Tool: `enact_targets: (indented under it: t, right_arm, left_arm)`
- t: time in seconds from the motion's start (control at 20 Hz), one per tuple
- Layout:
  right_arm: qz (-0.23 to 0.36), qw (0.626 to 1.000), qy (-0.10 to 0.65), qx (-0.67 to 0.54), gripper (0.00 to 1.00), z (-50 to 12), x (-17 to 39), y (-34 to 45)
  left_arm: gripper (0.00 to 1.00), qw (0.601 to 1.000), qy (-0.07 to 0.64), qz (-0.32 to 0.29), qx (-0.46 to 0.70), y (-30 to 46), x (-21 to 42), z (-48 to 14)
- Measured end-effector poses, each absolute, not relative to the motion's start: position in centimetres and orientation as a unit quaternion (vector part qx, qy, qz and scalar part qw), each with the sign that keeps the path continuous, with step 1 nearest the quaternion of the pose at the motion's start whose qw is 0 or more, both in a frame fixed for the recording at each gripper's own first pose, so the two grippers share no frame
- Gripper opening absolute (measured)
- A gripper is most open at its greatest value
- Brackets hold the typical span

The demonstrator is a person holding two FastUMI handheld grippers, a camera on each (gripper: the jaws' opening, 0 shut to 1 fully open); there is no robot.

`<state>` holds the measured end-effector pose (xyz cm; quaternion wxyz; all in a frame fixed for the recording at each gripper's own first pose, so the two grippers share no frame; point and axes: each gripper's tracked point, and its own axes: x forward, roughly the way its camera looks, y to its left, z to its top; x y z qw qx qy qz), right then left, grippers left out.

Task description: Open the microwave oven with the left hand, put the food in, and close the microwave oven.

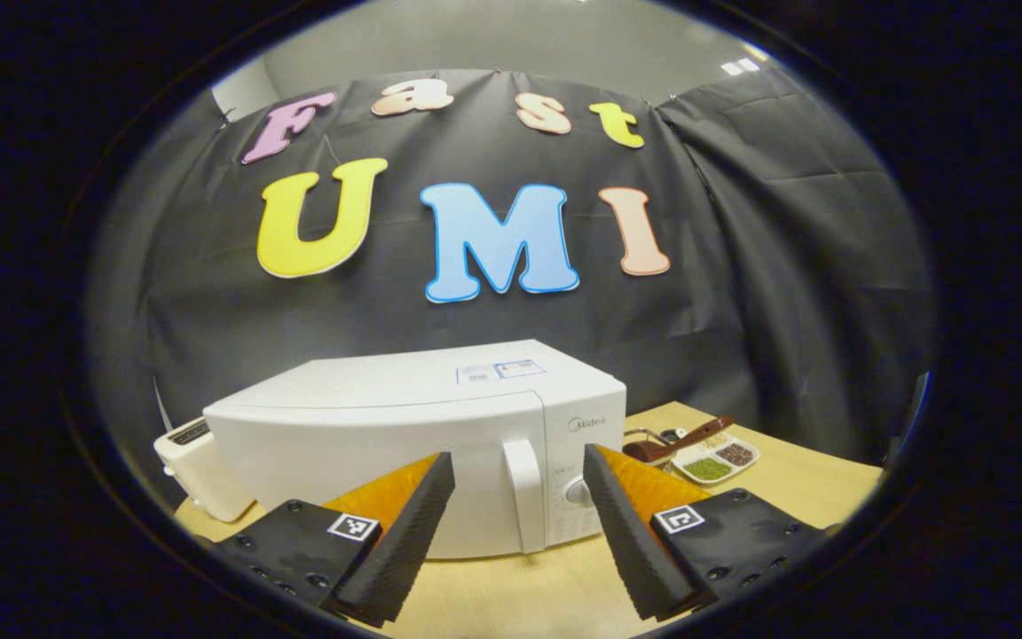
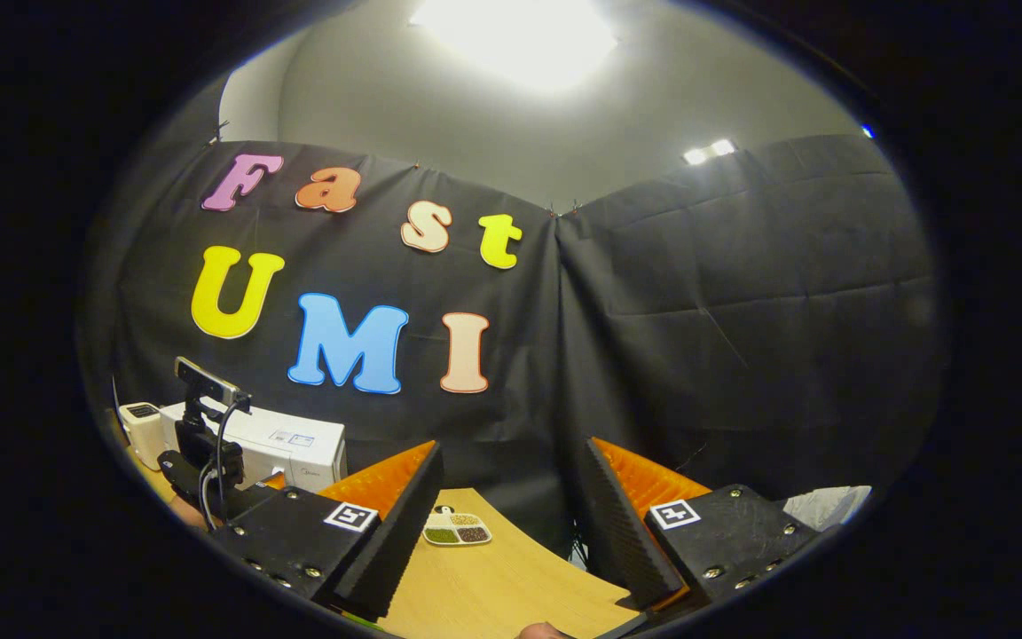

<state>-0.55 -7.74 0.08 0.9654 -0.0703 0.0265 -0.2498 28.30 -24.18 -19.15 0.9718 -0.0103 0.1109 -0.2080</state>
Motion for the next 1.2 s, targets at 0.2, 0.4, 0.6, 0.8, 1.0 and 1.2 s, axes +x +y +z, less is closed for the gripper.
enact_targets:
  t: [0.2,0.4,0.6,0.8,1.0,1.2]
  right_arm:
    - [-0.269,0.959,0.031,-0.081,0.96,0.0,-1.2,-7.7]
    - [-0.281,0.956,0.038,-0.08,0.96,-0.2,-1.5,-7.8]
    - [-0.277,0.956,0.043,-0.082,0.96,-0.4,-1.3,-7.7]
    - [-0.267,0.958,0.045,-0.091,0.95,-0.4,-1.1,-7.6]
    - [-0.256,0.962,0.042,-0.089,0.95,-0.2,-1.2,-7.3]
    - [-0.236,0.967,0.039,-0.085,0.95,0.1,-1.0,-7.5]
  left_arm:
    - [0.95,0.967,0.137,-0.216,0.003,-25.6,29.9,-22.1]
    - [0.78,0.964,0.161,-0.213,0.001,-26.2,31.4,-24.2]
    - [0.58,0.964,0.168,-0.208,0.006,-26.5,32.0,-25.2]
    - [0.35,0.963,0.168,-0.211,0.005,-26.9,31.6,-24.9]
    - [0.22,0.962,0.169,-0.215,-0.005,-26.8,31.4,-24.8]
    - [0.15,0.96,0.189,-0.206,-0.004,-26.7,31.1,-24.8]
